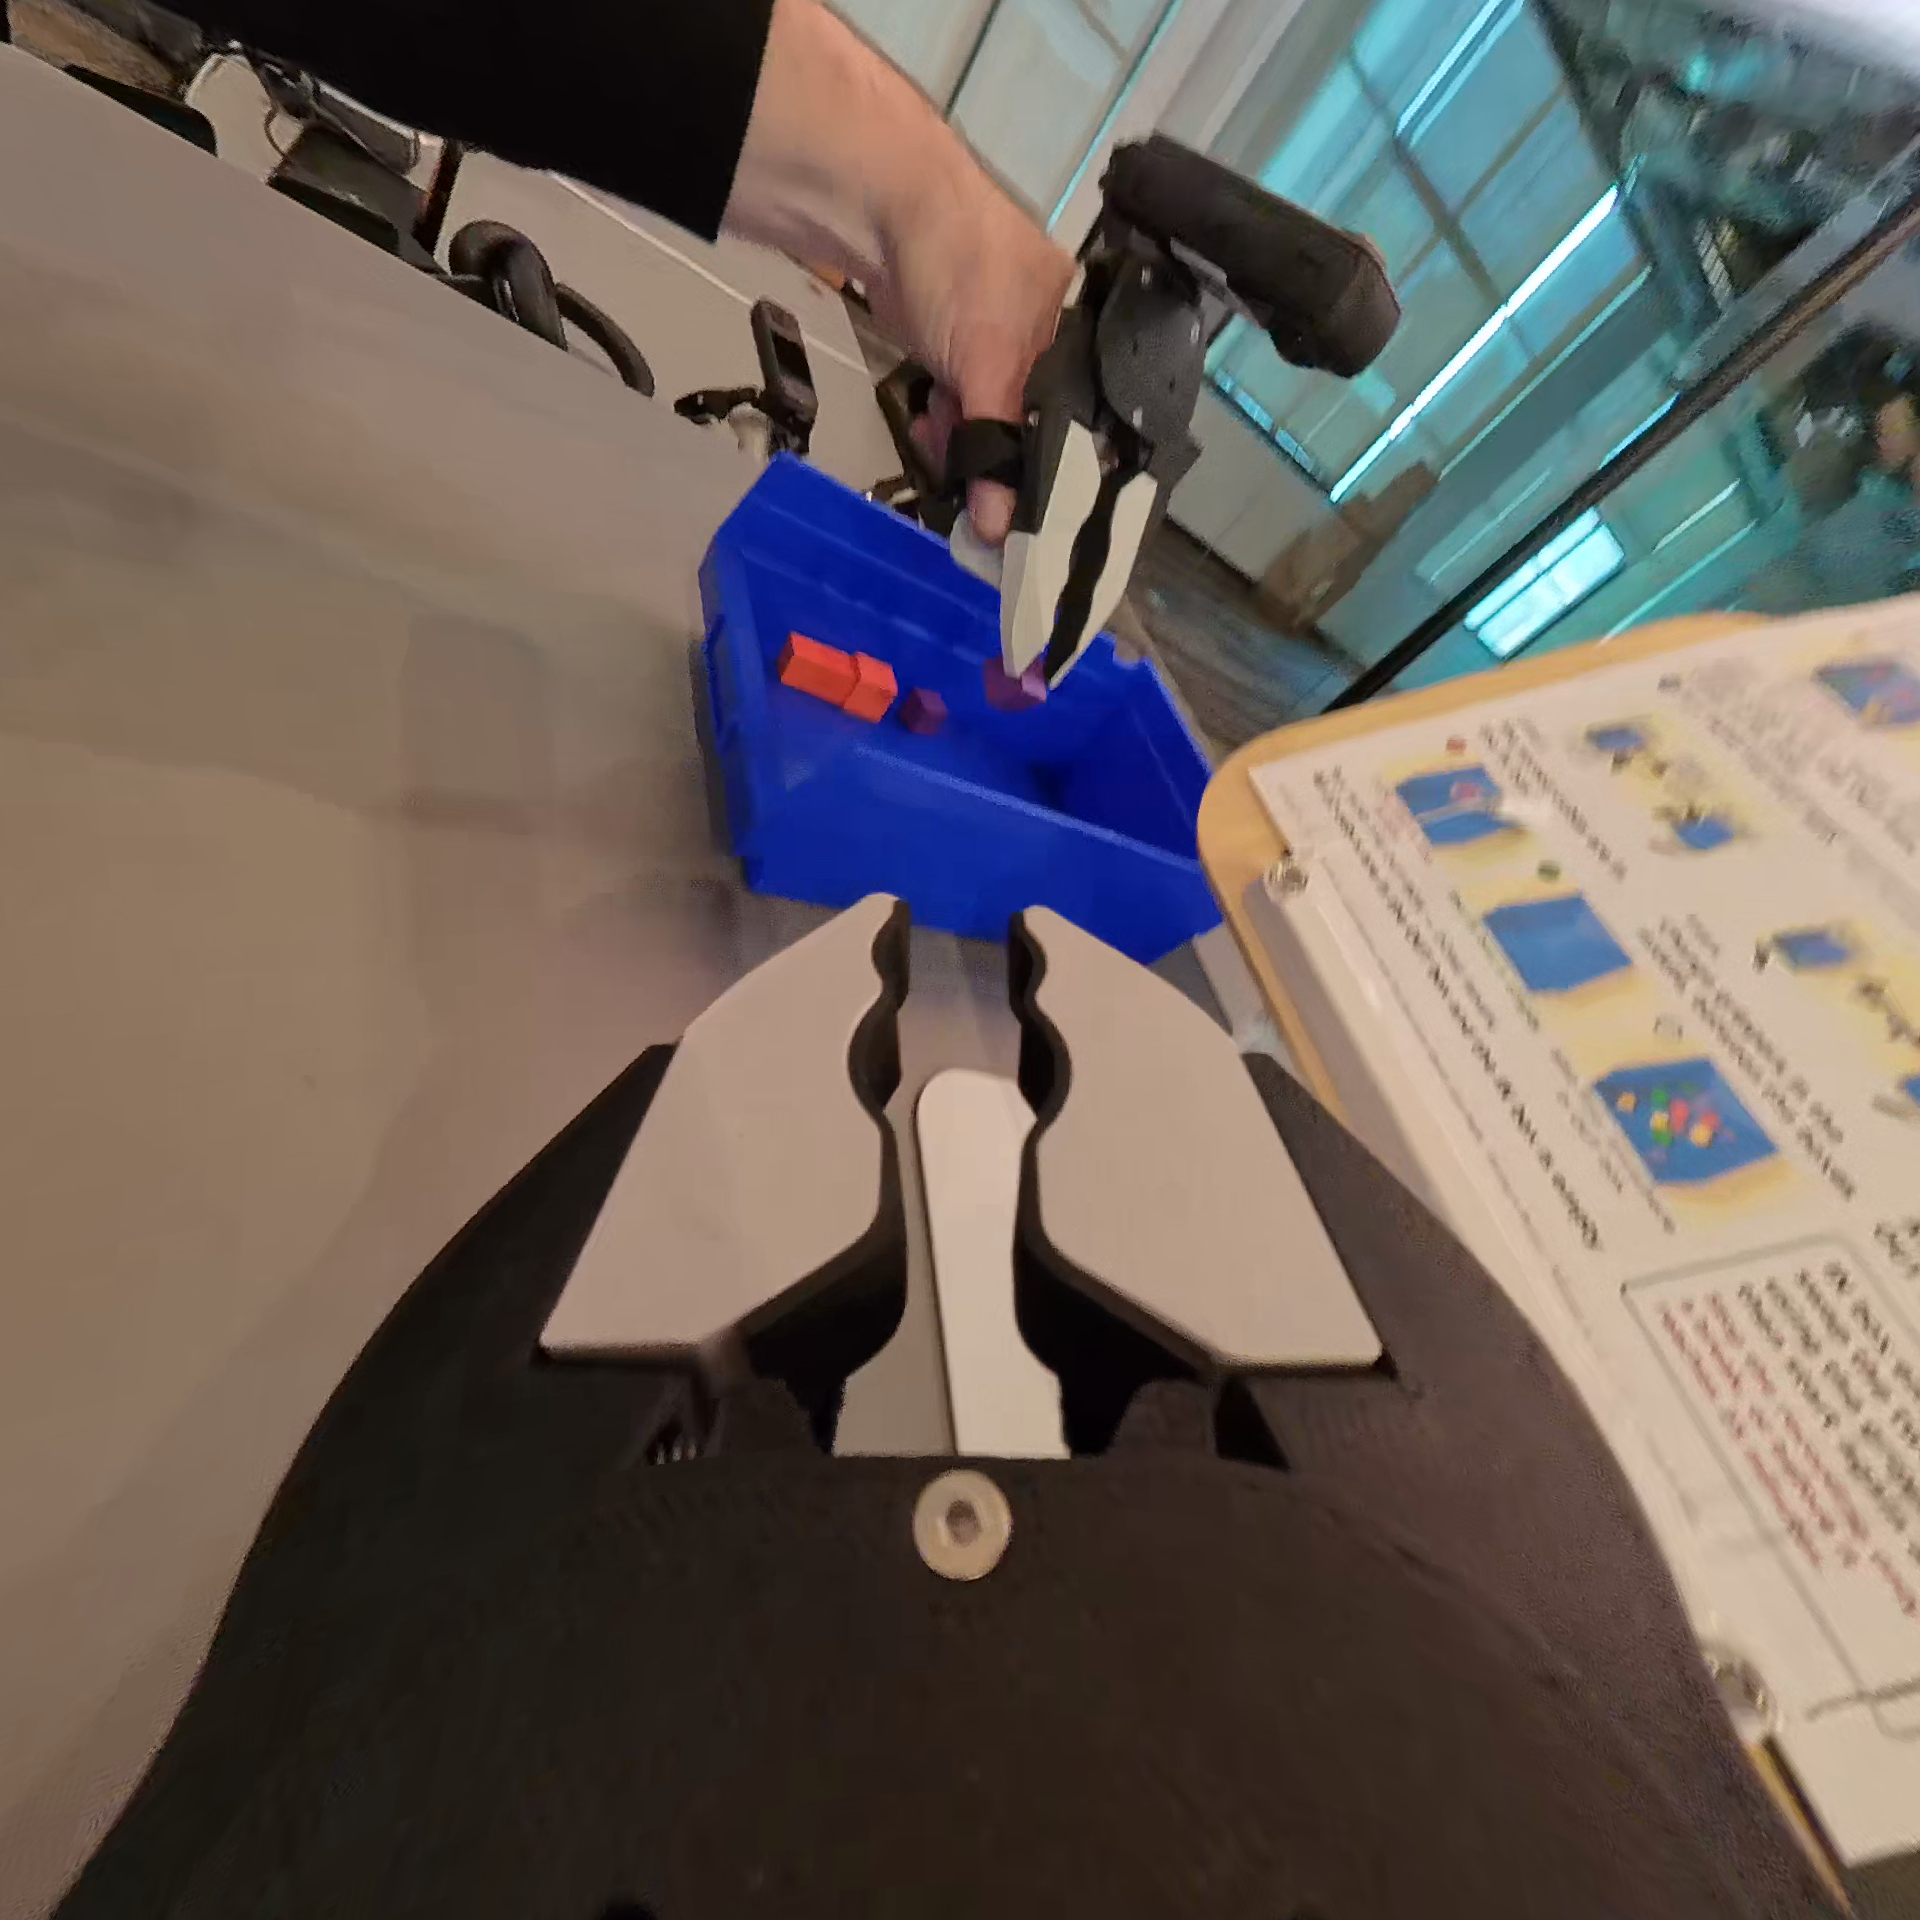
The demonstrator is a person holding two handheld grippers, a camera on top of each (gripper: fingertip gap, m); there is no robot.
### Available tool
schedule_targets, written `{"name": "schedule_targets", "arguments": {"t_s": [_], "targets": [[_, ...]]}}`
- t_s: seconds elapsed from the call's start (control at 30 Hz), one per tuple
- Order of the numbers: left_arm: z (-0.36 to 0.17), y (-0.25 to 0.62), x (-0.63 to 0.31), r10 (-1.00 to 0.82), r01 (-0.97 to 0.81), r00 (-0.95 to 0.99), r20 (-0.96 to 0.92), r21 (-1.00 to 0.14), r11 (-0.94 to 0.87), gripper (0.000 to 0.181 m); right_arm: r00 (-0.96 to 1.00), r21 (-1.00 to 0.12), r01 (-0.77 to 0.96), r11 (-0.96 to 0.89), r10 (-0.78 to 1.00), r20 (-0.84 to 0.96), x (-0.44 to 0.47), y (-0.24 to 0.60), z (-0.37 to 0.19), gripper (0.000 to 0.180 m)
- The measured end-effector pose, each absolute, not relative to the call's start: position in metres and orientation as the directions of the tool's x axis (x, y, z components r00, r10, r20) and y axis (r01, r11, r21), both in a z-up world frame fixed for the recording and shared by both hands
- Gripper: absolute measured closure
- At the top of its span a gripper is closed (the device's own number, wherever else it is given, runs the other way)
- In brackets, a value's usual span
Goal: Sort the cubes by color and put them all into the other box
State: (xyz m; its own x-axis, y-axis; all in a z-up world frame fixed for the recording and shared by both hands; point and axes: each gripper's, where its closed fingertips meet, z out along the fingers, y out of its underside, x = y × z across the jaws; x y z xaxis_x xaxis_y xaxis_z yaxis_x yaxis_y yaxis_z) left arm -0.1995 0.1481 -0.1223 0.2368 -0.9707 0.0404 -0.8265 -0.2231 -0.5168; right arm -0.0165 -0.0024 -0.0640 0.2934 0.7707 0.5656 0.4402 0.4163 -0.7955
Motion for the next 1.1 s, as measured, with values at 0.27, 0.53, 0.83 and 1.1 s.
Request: {"name": "schedule_targets", "arguments": {"t_s": [0.27, 0.53, 0.83, 1.1], "targets": [[-0.051, 0.050, -0.118, -0.955, -0.521, -0.122, 0.269, -0.836, -0.169, 0.160, 0.250, -0.582, 0.411, 0.702, 0.527, 0.812, -0.070, -0.007, -0.039, 0.130], [-0.034, -0.008, -0.069, -0.878, -0.469, -0.378, 0.294, -0.878, -0.093, 0.161, 0.182, -0.471, 0.436, 0.767, 0.437, 0.881, -0.088, -0.009, -0.038, 0.132], [-0.034, -0.022, -0.055, -0.817, -0.473, -0.458, 0.351, -0.874, -0.110, 0.161, 0.143, -0.443, 0.437, 0.783, 0.426, 0.893, -0.082, -0.015, -0.037, 0.157], [-0.025, -0.012, -0.062, -0.857, -0.422, -0.410, 0.313, -0.898, -0.126, 0.158, 0.179, -0.462, 0.471, 0.752, 0.431, 0.884, -0.067, -0.012, -0.023, 0.157]]}}
